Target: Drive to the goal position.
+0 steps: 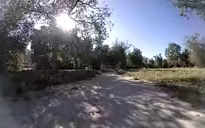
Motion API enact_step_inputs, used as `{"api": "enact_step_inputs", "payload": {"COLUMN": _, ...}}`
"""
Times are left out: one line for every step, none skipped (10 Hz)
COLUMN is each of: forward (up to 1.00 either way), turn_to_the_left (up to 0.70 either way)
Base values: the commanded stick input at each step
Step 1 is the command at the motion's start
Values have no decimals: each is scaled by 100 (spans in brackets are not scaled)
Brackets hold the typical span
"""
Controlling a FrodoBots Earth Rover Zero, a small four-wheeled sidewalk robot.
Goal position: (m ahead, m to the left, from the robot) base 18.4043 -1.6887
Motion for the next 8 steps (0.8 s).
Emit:
{"api": "enact_step_inputs", "payload": {"forward": 0, "turn_to_the_left": 0}}
{"api": "enact_step_inputs", "payload": {"forward": 0, "turn_to_the_left": 0}}
{"api": "enact_step_inputs", "payload": {"forward": 0, "turn_to_the_left": 0}}
{"api": "enact_step_inputs", "payload": {"forward": 0, "turn_to_the_left": 0}}
{"api": "enact_step_inputs", "payload": {"forward": 14, "turn_to_the_left": 0}}
{"api": "enact_step_inputs", "payload": {"forward": 75, "turn_to_the_left": 0}}
{"api": "enact_step_inputs", "payload": {"forward": 85, "turn_to_the_left": 0}}
{"api": "enact_step_inputs", "payload": {"forward": 85, "turn_to_the_left": 0}}
